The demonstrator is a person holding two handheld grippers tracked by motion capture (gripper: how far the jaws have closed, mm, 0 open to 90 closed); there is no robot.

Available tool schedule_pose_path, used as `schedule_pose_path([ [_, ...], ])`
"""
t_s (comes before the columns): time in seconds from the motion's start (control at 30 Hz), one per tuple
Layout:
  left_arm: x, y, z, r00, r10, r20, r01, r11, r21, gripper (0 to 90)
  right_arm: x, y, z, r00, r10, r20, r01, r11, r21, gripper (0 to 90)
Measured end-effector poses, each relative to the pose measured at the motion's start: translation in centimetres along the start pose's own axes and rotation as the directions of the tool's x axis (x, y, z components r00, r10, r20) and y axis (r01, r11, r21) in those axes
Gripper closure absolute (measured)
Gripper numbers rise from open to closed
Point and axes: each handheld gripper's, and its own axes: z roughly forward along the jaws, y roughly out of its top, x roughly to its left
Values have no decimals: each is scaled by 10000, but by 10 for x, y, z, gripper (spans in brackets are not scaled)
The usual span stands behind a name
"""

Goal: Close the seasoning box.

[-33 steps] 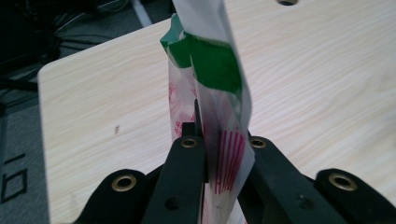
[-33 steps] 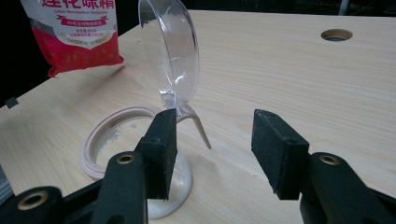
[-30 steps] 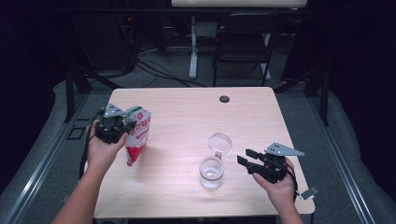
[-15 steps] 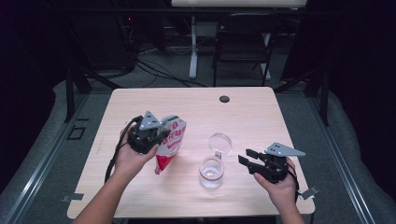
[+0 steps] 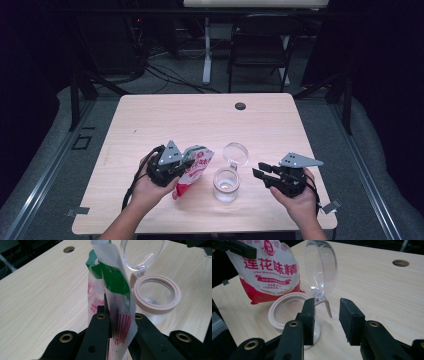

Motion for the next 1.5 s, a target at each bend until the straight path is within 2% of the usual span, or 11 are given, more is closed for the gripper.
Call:
schedule_pose_path([
  [0.17,-1,-11,-2,9998,-174,138,175,9998,-55,900,8,6,1,9994,-233,-242,238,9995,226,694],
  [0.23,-2,-15,-2,9994,-290,202,292,9995,-85,900,11,10,0,9979,-375,-531,391,9988,285,726],
  [0.47,-4,-27,-1,9973,-634,379,645,9975,-303,900,24,25,2,9921,-774,-984,809,9962,318,780],
  [0.67,-8,-30,0,9976,-538,434,555,9977,-398,900,35,32,14,9860,-1015,-1320,1081,9932,436,782],
  [0.97,-16,-28,5,9964,-453,710,477,9984,-318,890,50,37,36,9689,-1425,-2024,1592,9849,685,757],
  [1.27,-18,-31,3,9960,-562,701,590,9975,-386,878,62,43,62,9523,-1672,-2551,1943,9773,847,750],
  [1.5,-23,-34,3,9954,-542,785,569,9978,-327,851,73,48,80,9424,-2173,-2541,2480,9640,957,761],
])
